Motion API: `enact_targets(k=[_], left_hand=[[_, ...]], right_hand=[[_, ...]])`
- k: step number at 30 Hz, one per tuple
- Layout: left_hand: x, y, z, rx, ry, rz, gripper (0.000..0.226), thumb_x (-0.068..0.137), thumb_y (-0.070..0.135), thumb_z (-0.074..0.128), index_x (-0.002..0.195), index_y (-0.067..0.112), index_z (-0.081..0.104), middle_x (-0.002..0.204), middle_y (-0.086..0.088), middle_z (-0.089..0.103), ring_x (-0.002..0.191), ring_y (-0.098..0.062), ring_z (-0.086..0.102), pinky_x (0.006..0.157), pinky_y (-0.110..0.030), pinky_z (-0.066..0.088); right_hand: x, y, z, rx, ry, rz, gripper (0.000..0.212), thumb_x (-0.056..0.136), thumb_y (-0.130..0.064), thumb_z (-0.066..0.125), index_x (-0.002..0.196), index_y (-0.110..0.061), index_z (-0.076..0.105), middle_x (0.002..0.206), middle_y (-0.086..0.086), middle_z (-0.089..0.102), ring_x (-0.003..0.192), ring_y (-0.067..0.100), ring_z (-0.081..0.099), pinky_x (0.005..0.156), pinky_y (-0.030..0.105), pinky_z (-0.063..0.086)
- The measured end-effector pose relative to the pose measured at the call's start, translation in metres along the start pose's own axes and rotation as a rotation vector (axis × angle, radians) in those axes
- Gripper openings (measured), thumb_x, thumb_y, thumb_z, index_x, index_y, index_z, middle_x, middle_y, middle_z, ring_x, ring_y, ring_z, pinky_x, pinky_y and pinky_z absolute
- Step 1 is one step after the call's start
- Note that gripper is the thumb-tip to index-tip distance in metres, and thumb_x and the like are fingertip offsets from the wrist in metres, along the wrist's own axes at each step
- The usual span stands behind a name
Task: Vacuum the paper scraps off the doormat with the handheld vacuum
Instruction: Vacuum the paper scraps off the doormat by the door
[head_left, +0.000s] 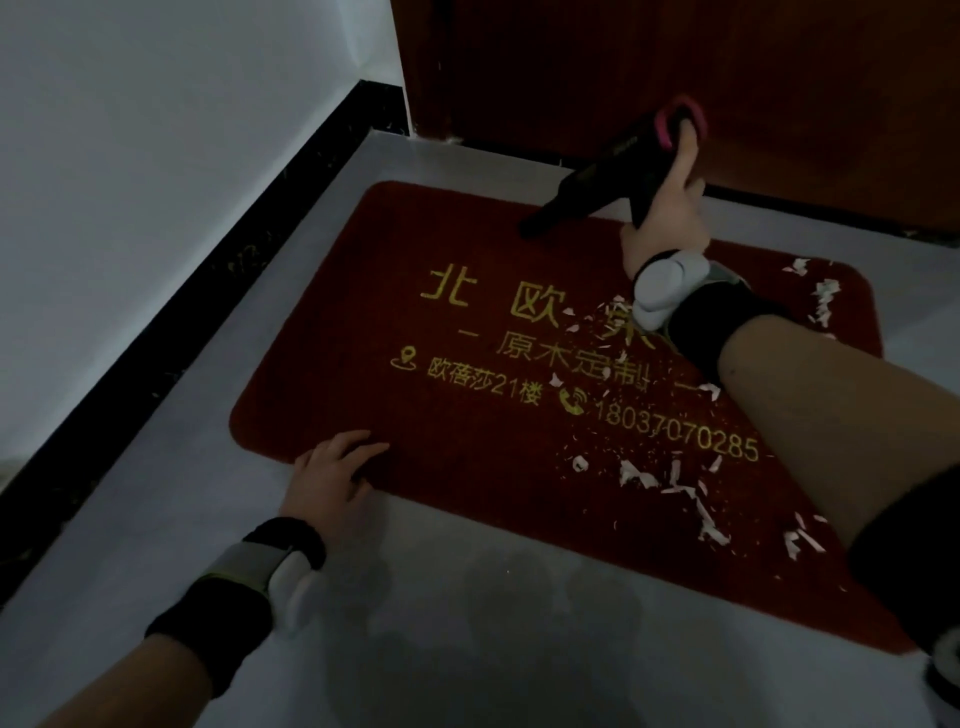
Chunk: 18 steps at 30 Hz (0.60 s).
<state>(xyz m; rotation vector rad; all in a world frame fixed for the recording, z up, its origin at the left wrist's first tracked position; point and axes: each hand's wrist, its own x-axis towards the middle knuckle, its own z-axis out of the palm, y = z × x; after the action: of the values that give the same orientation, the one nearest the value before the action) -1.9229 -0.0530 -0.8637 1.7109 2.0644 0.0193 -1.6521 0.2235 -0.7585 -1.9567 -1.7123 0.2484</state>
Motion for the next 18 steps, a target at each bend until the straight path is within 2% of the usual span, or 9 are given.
enact_targets(k=[5, 11, 15, 18], left_hand=[[-0.006, -0.007, 0.004, -0.002, 0.045, -0.031, 0.052, 0.089, 0.019, 0.042, 0.14, 0.031, 0.04, 0.149, -0.002, 0.034, 0.134, -0.027, 0.03, 0.109, -0.041, 0.021], [-0.01, -0.009, 0.011, 0.119, -0.001, -0.066, 0.063, 0.098, 0.014, 0.04, 0.149, 0.036, 0.01, 0.158, 0.008, 0.01, 0.143, -0.02, 0.012, 0.111, -0.039, 0.015], [-0.009, -0.005, 0.01, 0.104, 0.009, -0.081, 0.065, 0.096, 0.011, 0.042, 0.148, 0.037, 0.013, 0.157, 0.008, 0.012, 0.142, -0.021, 0.014, 0.112, -0.041, 0.018], [-0.011, -0.006, 0.009, 0.088, 0.01, -0.065, 0.065, 0.097, 0.01, 0.04, 0.149, 0.034, 0.01, 0.158, 0.007, 0.011, 0.143, -0.021, 0.013, 0.112, -0.041, 0.017]], right_hand=[[-0.01, -0.005, -0.005, -0.073, -0.003, -0.098, 0.095, 0.085, -0.005, 0.061, 0.151, -0.031, -0.001, 0.126, 0.014, 0.047, 0.092, 0.03, 0.059, 0.067, 0.034, 0.041], [-0.036, -0.008, -0.014, -0.041, -0.095, -0.213, 0.094, 0.086, -0.007, 0.06, 0.151, -0.03, -0.004, 0.124, 0.018, 0.05, 0.093, 0.032, 0.059, 0.074, 0.041, 0.05], [-0.051, -0.008, -0.015, 0.014, -0.148, -0.301, 0.093, 0.086, -0.007, 0.058, 0.151, -0.03, -0.005, 0.123, 0.018, 0.05, 0.08, 0.033, 0.06, 0.07, 0.044, 0.053], [-0.063, -0.005, -0.013, 0.058, -0.178, -0.322, 0.093, 0.086, -0.008, 0.059, 0.151, -0.029, -0.004, 0.13, 0.017, 0.047, 0.082, 0.034, 0.061, 0.071, 0.042, 0.053]])
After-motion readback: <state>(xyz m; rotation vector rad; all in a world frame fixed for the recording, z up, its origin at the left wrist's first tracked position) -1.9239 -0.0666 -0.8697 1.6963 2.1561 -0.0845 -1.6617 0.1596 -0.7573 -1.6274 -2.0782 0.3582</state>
